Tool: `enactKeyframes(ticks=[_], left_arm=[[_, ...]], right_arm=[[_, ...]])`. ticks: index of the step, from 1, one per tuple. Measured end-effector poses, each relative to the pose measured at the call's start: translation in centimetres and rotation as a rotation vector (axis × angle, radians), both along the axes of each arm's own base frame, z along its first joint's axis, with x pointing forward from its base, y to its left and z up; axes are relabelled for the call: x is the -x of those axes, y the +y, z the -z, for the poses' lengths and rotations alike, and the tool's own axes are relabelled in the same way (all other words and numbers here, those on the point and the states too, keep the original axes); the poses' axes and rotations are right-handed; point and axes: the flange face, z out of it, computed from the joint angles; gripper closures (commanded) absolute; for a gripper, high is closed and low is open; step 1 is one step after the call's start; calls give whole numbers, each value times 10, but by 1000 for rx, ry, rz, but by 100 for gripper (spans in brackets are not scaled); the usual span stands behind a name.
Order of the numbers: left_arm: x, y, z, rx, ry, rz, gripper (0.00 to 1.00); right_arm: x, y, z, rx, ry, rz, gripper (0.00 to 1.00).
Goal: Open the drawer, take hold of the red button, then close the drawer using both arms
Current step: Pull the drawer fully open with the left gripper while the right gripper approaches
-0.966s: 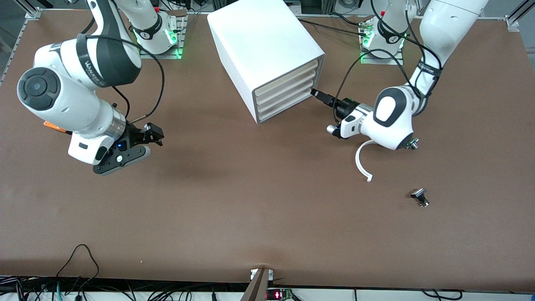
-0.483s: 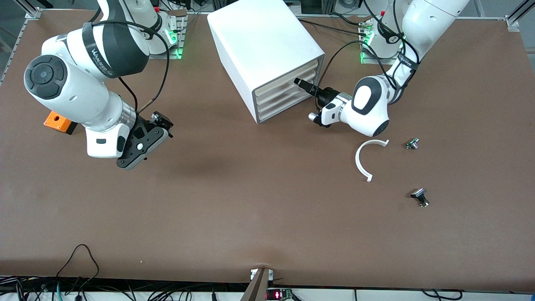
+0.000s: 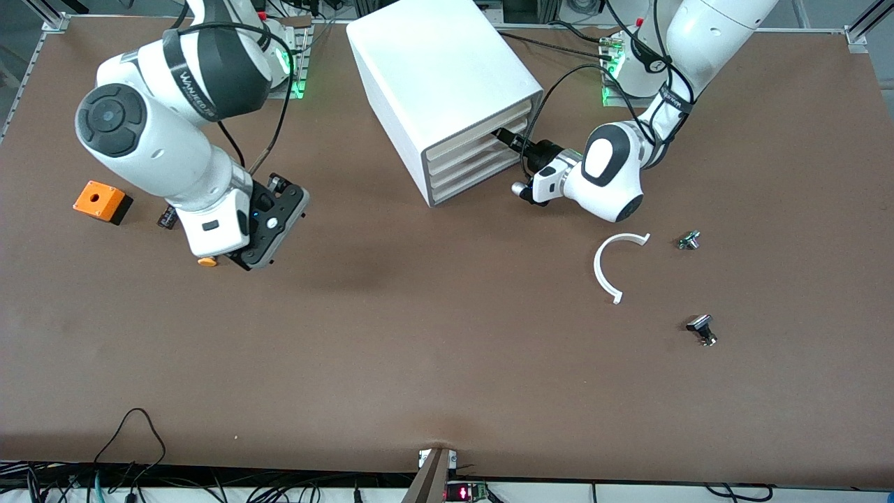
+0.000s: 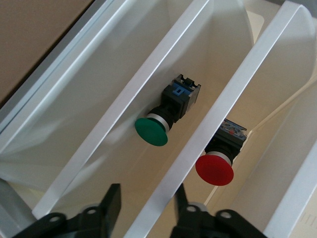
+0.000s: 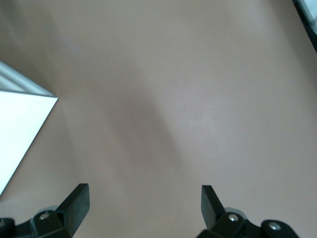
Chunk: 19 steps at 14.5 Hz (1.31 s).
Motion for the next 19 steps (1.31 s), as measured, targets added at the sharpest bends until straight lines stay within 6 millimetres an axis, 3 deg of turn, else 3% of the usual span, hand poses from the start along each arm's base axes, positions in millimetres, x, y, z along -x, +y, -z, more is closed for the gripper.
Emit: enactKeyframes(ticks=[5, 6, 8, 9, 10, 11, 12, 15, 16, 17, 19], left_arm=[[-11, 7, -4, 16, -28, -36, 100], [-22, 16, -6, 15, -46, -58, 100], [-54, 43, -14, 20, -98, -116, 100], [-69, 59, -16, 13, -118, -149, 100], [-81, 73, -18, 6, -136, -177, 100], [-91, 85, -20, -1, -154, -194, 100], [-101, 93, -24, -9, -175, -200, 100], [-117, 99, -35, -26, -233, -183, 82], [-119, 97, -37, -25, -241, -178, 53], [-120, 96, -38, -26, -245, -175, 1], [-122, 98, -37, -36, -255, -182, 0]], right_arm=[[20, 48, 0, -6, -28, -229, 1], [24, 56, 0, -8, -31, -254, 6], [39, 83, 0, -9, -32, -310, 33], [51, 102, 0, -8, -33, -344, 35], [63, 122, 0, -3, -40, -381, 30], [73, 137, -1, 2, -52, -405, 9], [77, 146, -1, 1, -62, -412, 0], [77, 147, 1, 1, -67, -397, 0], [80, 152, 2, 1, -66, -406, 0], [86, 162, 3, 0, -65, -424, 0], [107, 198, 6, -3, -71, -494, 0]])
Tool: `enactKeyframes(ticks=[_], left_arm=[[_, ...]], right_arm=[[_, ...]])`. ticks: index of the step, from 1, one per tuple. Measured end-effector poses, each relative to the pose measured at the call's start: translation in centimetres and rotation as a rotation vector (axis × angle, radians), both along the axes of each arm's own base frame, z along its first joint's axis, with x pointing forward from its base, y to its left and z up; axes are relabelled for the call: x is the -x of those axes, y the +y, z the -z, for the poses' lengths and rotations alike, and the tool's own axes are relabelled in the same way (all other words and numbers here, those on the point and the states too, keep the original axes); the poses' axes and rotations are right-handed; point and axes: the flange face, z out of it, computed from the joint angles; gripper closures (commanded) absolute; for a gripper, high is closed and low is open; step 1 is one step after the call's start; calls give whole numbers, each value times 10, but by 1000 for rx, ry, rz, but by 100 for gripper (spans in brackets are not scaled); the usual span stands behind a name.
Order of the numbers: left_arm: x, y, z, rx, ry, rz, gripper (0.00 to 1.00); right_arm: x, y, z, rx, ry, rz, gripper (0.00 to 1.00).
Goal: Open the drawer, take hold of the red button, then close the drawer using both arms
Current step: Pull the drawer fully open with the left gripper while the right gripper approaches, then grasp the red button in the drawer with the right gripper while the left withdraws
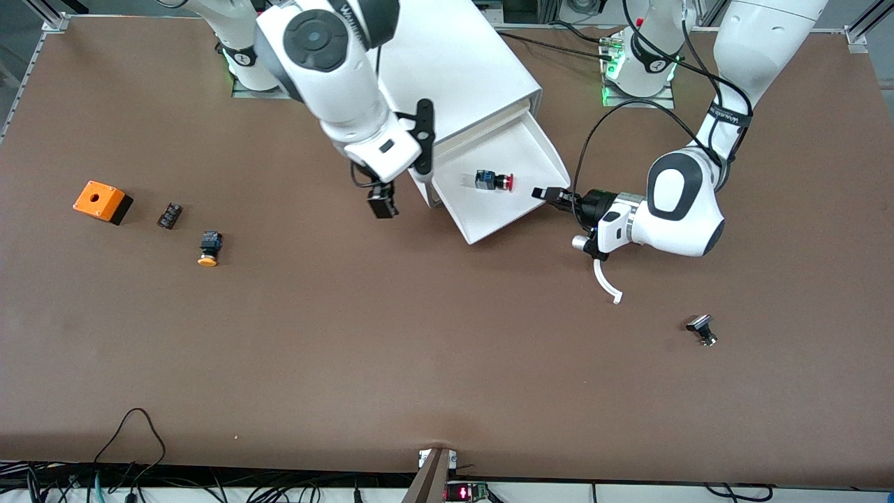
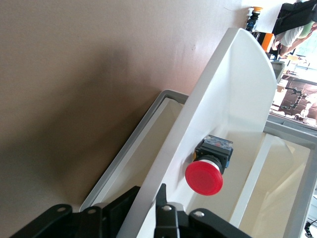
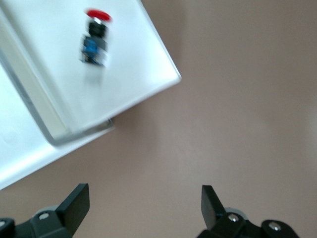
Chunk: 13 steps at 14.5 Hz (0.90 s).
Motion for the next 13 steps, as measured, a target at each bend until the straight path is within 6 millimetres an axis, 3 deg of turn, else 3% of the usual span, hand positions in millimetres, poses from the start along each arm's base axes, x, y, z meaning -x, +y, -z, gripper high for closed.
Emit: enactKeyframes(ticks=[2, 4, 7, 9, 11, 13], left_arm=[[-10, 13, 1, -38, -32, -47, 0], [-20, 23, -4, -51, -59, -72, 0], [-38, 35, -27, -157, -197, -22, 0], [-59, 53, -66, -275, -344, 58, 0], [-77, 76, -123, -374, -494, 81, 0], [-78, 91, -173, -449, -603, 101, 0]], right_arm=[[26, 50, 2, 1, -27, -85, 0], [42, 86, 2, -10, -46, -121, 0], [39, 97, 6, -23, -50, -73, 0], [36, 99, 12, -27, -47, -21, 0], [35, 105, 26, -28, -44, -3, 0], [37, 113, 43, -25, -38, 5, 0]])
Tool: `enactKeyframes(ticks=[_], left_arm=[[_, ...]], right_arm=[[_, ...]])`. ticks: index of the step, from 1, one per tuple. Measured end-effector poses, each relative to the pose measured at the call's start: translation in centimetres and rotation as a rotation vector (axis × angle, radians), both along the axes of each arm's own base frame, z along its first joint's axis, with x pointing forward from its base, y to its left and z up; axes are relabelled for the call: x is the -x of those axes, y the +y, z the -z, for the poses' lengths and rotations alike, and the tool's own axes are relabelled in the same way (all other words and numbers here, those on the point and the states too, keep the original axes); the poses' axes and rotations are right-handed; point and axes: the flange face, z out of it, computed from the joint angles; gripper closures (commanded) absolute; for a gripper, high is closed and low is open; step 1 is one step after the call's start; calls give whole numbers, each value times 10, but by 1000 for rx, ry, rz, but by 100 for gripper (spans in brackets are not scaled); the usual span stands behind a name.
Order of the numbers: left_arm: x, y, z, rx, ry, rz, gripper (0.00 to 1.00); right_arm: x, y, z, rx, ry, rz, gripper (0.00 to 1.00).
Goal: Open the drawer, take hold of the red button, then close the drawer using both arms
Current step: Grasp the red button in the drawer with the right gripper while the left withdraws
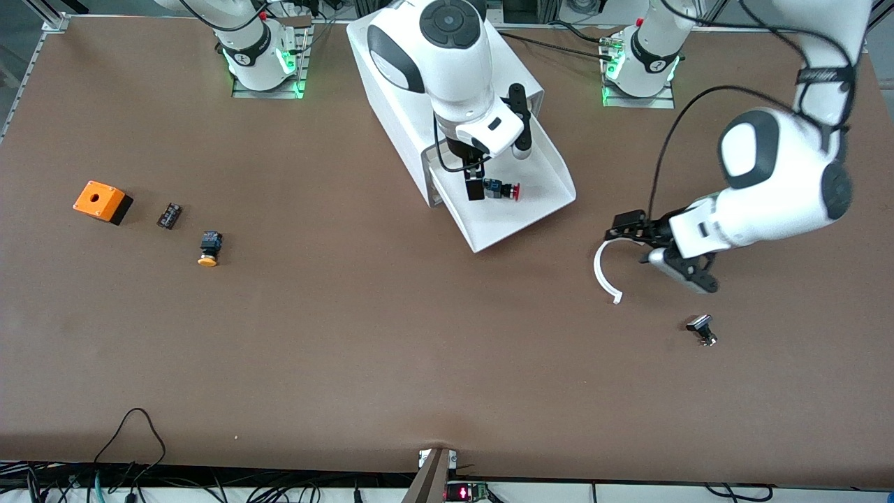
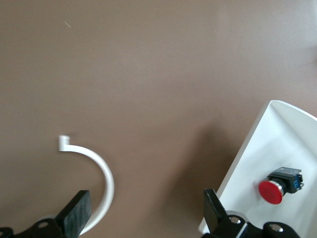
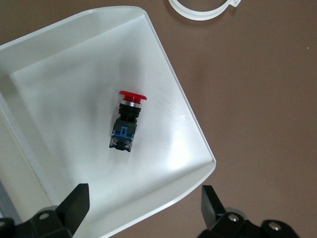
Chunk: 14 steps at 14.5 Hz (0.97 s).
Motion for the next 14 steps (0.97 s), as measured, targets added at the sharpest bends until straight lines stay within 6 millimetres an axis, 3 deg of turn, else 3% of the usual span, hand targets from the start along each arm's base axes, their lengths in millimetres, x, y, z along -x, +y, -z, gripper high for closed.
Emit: enactKeyframes(ticks=[3, 8, 11, 14], left_arm=[[15, 22, -57, -94, -60, 26, 0], [62, 91, -137, -258, -44, -14, 0], [78, 117, -155, -345, -10, -119, 0], [80, 122, -155, -371, 21, -206, 0]], right_arm=[[4, 13, 27, 3, 15, 55, 0], [11, 24, 56, 22, 39, 101, 0], [16, 28, 64, 30, 45, 97, 0], [16, 30, 71, 36, 52, 114, 0]])
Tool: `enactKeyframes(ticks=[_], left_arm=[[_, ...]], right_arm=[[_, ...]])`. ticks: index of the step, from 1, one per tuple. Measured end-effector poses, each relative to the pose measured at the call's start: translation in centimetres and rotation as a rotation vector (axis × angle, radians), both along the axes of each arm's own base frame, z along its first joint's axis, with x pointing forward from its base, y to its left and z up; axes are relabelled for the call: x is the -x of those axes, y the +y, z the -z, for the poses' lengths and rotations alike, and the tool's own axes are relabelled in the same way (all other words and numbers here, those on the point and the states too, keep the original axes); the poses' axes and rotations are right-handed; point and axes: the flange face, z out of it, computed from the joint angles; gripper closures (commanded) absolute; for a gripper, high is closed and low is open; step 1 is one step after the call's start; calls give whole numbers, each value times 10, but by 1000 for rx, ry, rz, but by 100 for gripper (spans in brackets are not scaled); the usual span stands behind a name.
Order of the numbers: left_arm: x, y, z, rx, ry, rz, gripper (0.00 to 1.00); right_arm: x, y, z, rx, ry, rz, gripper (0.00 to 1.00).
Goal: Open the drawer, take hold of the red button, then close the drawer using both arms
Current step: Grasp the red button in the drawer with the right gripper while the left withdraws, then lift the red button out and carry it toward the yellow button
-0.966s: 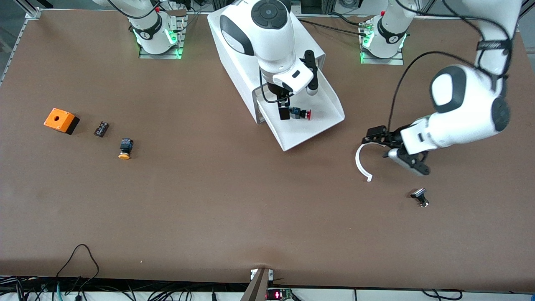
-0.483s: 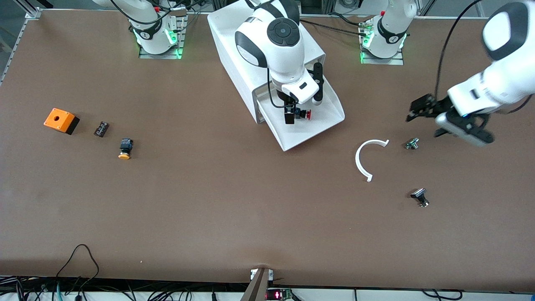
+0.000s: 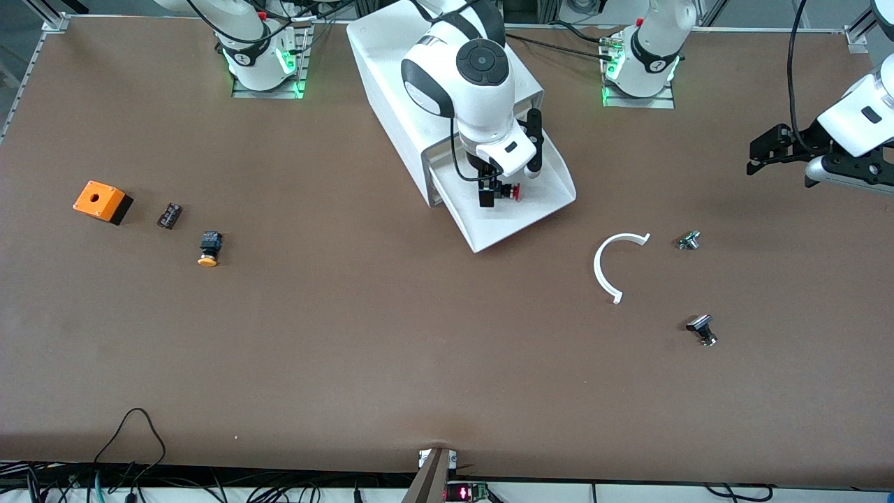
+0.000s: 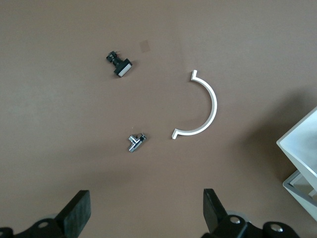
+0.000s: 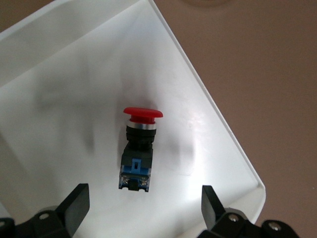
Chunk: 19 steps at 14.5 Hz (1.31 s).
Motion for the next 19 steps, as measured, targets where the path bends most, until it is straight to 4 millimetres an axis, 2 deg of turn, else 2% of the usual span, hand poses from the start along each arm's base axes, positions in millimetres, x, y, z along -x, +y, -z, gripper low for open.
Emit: enactKeyframes(ticks=[2, 5, 7, 10, 11, 13, 17, 19], left_arm=[[0, 8, 1, 0, 5, -42, 0], [-1, 8, 1, 1, 22, -60, 0], [-1, 7, -9, 3, 55, -56, 0], [-4, 4, -26, 24, 116, -51, 0], [-6, 5, -30, 42, 121, -56, 0], [-8, 12, -26, 91, 153, -74, 0], [-27, 14, 5, 149, 213, -84, 0], [-37, 11, 12, 150, 225, -91, 0]], right_arm=[[-1, 1, 10, 2, 5, 35, 0], [-3, 7, 32, -9, -1, 51, 0], [-1, 10, 40, -10, -1, 52, 0], [5, 15, 41, -10, 2, 68, 0], [6, 16, 41, -11, 2, 69, 3], [6, 16, 41, -10, 1, 70, 24], [2, 15, 41, -20, -10, 78, 36], [-1, 15, 42, -30, -19, 82, 44]])
